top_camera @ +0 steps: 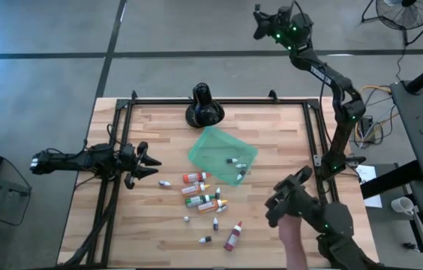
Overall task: Pick & Place food coloring
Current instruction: Put the small black food coloring bottle into the green bin
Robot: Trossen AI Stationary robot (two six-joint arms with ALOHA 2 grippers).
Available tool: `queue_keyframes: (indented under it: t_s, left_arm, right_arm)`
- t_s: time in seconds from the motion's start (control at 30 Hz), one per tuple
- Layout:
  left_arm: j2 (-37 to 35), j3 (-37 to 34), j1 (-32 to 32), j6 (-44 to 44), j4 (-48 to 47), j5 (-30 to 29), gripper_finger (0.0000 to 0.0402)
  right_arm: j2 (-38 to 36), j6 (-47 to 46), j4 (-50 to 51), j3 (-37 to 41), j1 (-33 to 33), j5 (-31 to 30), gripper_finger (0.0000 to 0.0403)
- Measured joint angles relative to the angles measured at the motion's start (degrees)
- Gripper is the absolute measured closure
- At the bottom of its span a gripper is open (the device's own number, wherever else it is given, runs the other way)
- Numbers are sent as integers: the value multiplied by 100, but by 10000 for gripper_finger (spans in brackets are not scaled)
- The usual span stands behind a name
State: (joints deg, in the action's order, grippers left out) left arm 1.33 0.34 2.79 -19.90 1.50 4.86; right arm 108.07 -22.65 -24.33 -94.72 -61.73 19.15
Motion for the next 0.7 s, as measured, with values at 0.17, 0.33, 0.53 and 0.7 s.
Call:
queue_keyframes:
  t_s: [0.17, 0.33, 0.53, 0.7]
  left_arm:
    - [1, 0, 0, 0, 2, 0, 284]
    - [-1, 0, 0, 0, 4, 0, 284]
    - [1, 2, -2, 0, 7, 1, 284]
    - [1, 1, -7, 0, 9, 2, 284]
  right_arm:
    - [0, -116, 41, 0, -57, 1414, 359]
    - [0, -9, 184, 2, -50, 685, 359]
    - [0, 93, 390, 2, -35, 620, 359]
    - [0, 554, 736, 2, -9, 618, 355]
